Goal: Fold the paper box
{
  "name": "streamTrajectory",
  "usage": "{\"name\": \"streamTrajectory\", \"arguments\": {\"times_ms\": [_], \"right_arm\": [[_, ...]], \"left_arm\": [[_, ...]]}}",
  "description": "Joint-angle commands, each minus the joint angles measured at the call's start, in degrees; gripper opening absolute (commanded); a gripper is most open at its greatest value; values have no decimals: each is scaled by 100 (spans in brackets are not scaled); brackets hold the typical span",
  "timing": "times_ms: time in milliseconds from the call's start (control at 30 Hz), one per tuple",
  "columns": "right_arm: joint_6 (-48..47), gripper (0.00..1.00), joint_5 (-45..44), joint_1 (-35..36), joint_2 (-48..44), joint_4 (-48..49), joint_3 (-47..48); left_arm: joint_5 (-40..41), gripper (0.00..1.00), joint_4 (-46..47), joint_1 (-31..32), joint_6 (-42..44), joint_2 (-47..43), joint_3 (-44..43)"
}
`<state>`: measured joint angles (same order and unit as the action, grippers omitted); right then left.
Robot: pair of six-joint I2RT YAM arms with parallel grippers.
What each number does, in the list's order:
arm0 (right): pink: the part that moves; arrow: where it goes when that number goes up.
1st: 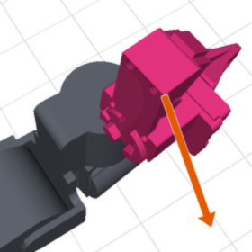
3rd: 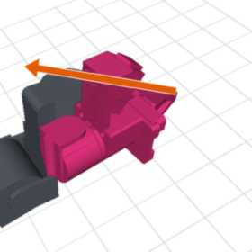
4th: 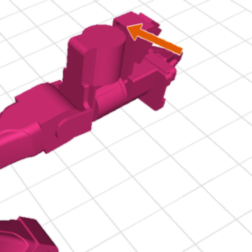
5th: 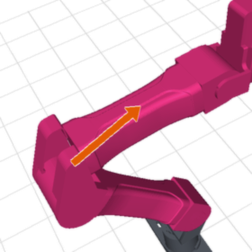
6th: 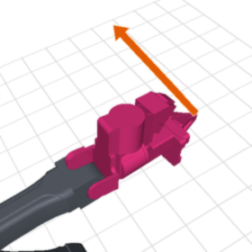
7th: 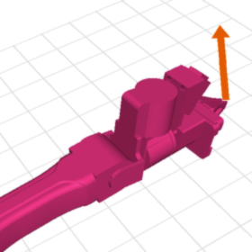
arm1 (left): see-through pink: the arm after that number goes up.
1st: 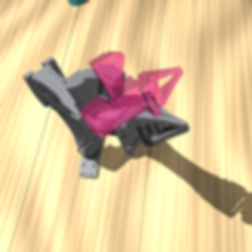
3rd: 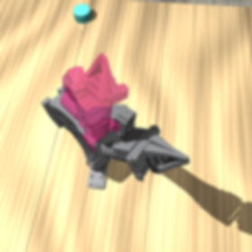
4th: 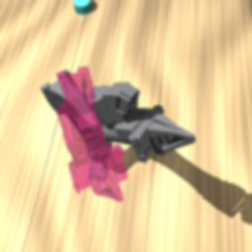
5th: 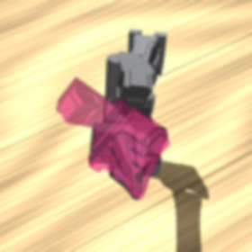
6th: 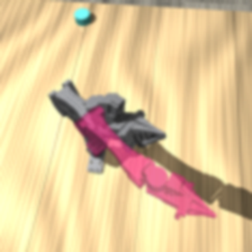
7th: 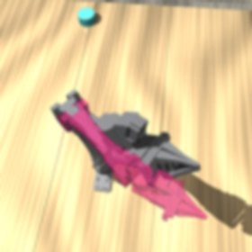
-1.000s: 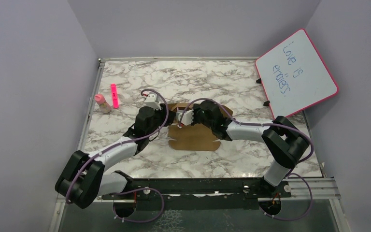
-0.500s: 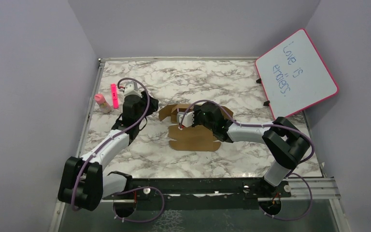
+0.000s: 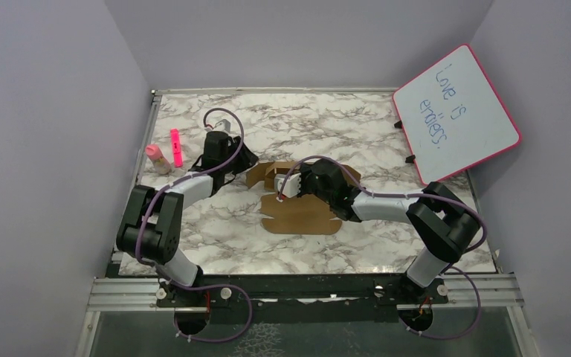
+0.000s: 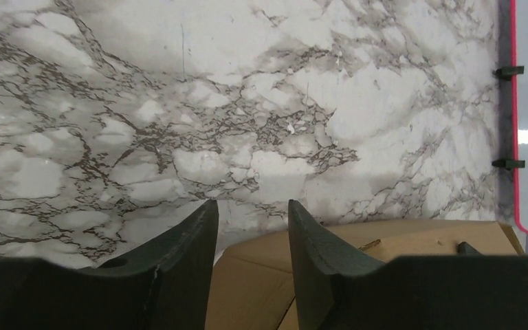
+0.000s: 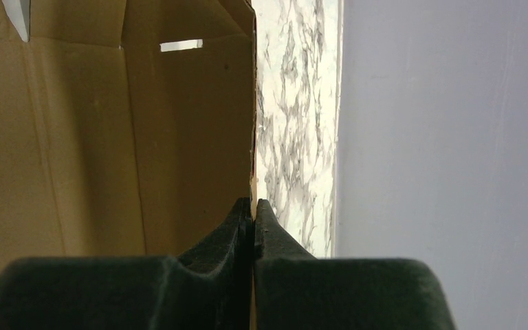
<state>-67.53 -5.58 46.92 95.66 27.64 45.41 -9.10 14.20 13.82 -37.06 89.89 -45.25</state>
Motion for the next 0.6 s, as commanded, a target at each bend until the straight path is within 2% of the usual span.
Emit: {"name": "streamTrajectory", "arguments": {"times_ms": [0, 267, 567], "right_arm": [[38, 6, -153, 46, -129, 166, -97], [-20, 6, -408, 43, 75, 383, -100], [-127, 6, -487, 46, 114, 664, -217]], "left_arm": [[-859, 39, 267, -38, -96, 298, -123], [-1358, 28, 450, 66, -258, 267, 239], [-1367, 27, 480, 378, -292, -146, 491]]}}
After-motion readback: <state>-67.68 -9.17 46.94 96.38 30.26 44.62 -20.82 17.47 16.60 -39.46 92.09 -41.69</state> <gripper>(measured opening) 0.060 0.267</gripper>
